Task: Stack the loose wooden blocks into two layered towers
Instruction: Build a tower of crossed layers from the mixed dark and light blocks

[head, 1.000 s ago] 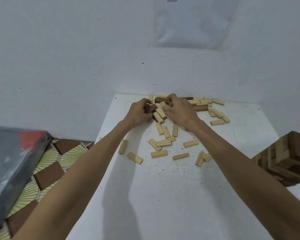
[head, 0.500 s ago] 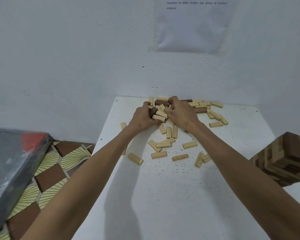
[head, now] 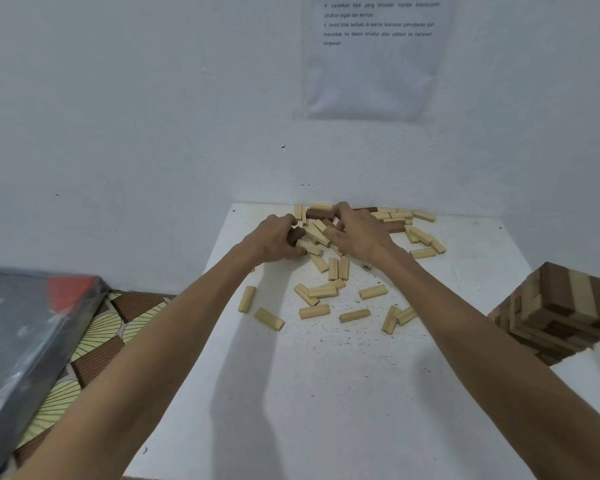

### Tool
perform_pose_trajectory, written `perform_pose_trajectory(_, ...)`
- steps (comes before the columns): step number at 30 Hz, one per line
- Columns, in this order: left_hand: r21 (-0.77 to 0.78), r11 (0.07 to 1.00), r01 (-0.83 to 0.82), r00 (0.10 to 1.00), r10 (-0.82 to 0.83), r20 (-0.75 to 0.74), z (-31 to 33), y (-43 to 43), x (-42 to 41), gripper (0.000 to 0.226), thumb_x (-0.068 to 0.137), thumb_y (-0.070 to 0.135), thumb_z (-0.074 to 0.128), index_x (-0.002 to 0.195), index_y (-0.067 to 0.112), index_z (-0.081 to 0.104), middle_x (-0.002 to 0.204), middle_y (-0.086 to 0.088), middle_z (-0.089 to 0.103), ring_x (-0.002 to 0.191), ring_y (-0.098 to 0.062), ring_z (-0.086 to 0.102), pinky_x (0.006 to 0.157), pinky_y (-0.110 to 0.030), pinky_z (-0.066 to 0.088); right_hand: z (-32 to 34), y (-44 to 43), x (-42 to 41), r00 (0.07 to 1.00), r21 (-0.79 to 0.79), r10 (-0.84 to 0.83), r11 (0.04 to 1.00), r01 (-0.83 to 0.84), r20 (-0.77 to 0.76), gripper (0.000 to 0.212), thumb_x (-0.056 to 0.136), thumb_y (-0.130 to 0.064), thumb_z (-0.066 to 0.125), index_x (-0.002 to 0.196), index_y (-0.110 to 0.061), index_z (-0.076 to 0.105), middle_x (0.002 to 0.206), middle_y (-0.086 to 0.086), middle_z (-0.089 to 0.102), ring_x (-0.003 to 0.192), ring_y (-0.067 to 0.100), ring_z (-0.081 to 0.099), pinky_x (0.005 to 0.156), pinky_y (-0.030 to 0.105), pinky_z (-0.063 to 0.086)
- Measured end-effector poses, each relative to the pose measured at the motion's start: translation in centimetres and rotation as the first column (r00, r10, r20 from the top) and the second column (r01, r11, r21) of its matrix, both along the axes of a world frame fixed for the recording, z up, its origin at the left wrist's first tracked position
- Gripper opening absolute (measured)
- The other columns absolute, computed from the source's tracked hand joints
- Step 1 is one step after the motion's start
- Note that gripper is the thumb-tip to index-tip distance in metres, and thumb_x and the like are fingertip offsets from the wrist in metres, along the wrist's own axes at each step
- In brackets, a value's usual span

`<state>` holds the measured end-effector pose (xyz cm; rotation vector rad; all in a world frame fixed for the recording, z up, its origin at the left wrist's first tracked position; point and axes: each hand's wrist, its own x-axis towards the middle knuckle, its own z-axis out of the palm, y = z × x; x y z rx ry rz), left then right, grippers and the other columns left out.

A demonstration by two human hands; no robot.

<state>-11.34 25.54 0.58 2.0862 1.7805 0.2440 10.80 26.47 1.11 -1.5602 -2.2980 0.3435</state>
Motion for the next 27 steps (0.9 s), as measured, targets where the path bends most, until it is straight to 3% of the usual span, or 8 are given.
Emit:
perform_pose_trajectory(3,-0.005,0.999,0.054,0.997,-0.054,-0.052,-0.2,0.0,0.2,0.059,0.082,0.048,0.073,0.123,0.009,0.056,0.107,-0.007,0.069,0.091,-0.026,0.063,0.082,-0.044,0.056,-0.1,-0.1,0.1,1.000,-0.038,-0.002,0.999,0.001,-0.013,0.044,0.100,-0.041,0.057,0.136,-0.018,0.047,0.105,0.001,0.071,0.094,0.023,0.064,0.067,0.036,0.053)
perform_pose_trajectory(7,0.001,0.992,0.128,0.985,-0.127,-0.116,0.3,0.1,0.1,0.028,0.086,0.035,0.073,0.083,0.013,0.056,0.075,-0.003,0.058,0.073,-0.025,0.055,0.066,-0.035,0.044,-0.2,-0.2,0.4,0.998,-0.075,0.005,0.997,-0.009,-0.061,0.046,0.101,-0.040,0.059,0.138,-0.015,0.047,0.101,0.002,0.073,0.094,0.022,0.065,0.077,0.043,0.057)
perform_pose_trajectory(9,0.008,0.989,0.151,0.984,-0.149,-0.096,0.5,0.1,-0.1,0.027,0.089,0.031,0.072,0.077,0.012,0.057,0.067,-0.002,0.055,0.069,-0.024,0.051,0.065,-0.035,0.042,-0.3,-0.3,0.4,0.997,-0.076,0.007,0.997,-0.012,-0.074,0.047,0.101,-0.039,0.060,0.138,-0.014,0.047,0.100,0.000,0.073,0.094,0.021,0.065,0.078,0.043,0.056)
perform_pose_trajectory(13,0.024,0.980,0.197,0.975,-0.193,-0.107,0.3,-0.1,-0.5,0.025,0.095,0.035,0.069,0.101,0.010,0.068,0.082,-0.010,0.068,0.076,-0.027,0.058,0.075,-0.041,0.048,-0.4,-0.6,0.4,0.996,-0.086,-0.003,0.996,-0.004,-0.084,0.049,0.101,-0.037,0.060,0.142,-0.014,0.047,0.100,-0.001,0.073,0.104,0.020,0.060,0.083,0.040,0.052)
perform_pose_trajectory(16,0.086,0.972,0.220,0.974,-0.213,-0.075,-0.1,-0.7,-0.8,0.026,0.093,0.035,0.070,0.088,0.010,0.064,0.075,-0.010,0.063,0.066,-0.024,0.049,0.072,-0.041,0.044,-0.3,-0.9,0.3,0.996,-0.095,-0.003,0.995,-0.006,-0.094,0.050,0.101,-0.038,0.061,0.142,-0.014,0.046,0.100,-0.001,0.073,0.106,0.020,0.059,0.082,0.037,0.049)
perform_pose_trajectory(19,0.165,0.965,0.204,0.979,-0.205,-0.012,-0.6,-1.6,-1.2,0.032,0.089,0.041,0.067,0.086,0.009,0.065,0.072,-0.007,0.059,0.065,-0.022,0.047,0.069,-0.039,0.041,0.1,-1.3,0.3,0.994,-0.087,-0.002,0.996,-0.007,-0.110,0.050,0.100,-0.037,0.061,0.142,-0.014,0.047,0.096,-0.001,0.073,0.100,0.020,0.064,0.083,0.041,0.054)
perform_pose_trajectory(22,0.243,0.954,0.174,0.978,-0.196,0.066,-0.9,-3.0,-1.4,0.049,0.087,0.053,0.055,0.110,0.015,0.074,0.086,-0.001,0.068,0.076,-0.020,0.058,0.073,-0.036,0.045,0.8,-2.4,0.5,0.994,-0.055,0.015,0.998,-0.021,-0.105,0.047,0.100,-0.034,0.060,0.141,-0.014,0.048,0.094,0.002,0.074,0.091,0.021,0.067,0.080,0.042,0.056)
perform_pose_trajectory(27,0.380,0.913,0.148,0.951,-0.238,0.200,0.0,-6.8,-0.8,0.040,0.091,0.041,0.068,0.123,0.017,0.072,0.100,0.001,0.072,0.089,-0.019,0.063,0.083,-0.033,0.047,2.1,-5.8,1.2,0.992,0.014,0.049,0.999,-0.047,-0.118,0.048,0.099,-0.028,0.062,0.142,-0.017,0.046,0.100,0.000,0.073,0.075,0.014,0.063,0.074,0.035,0.053)
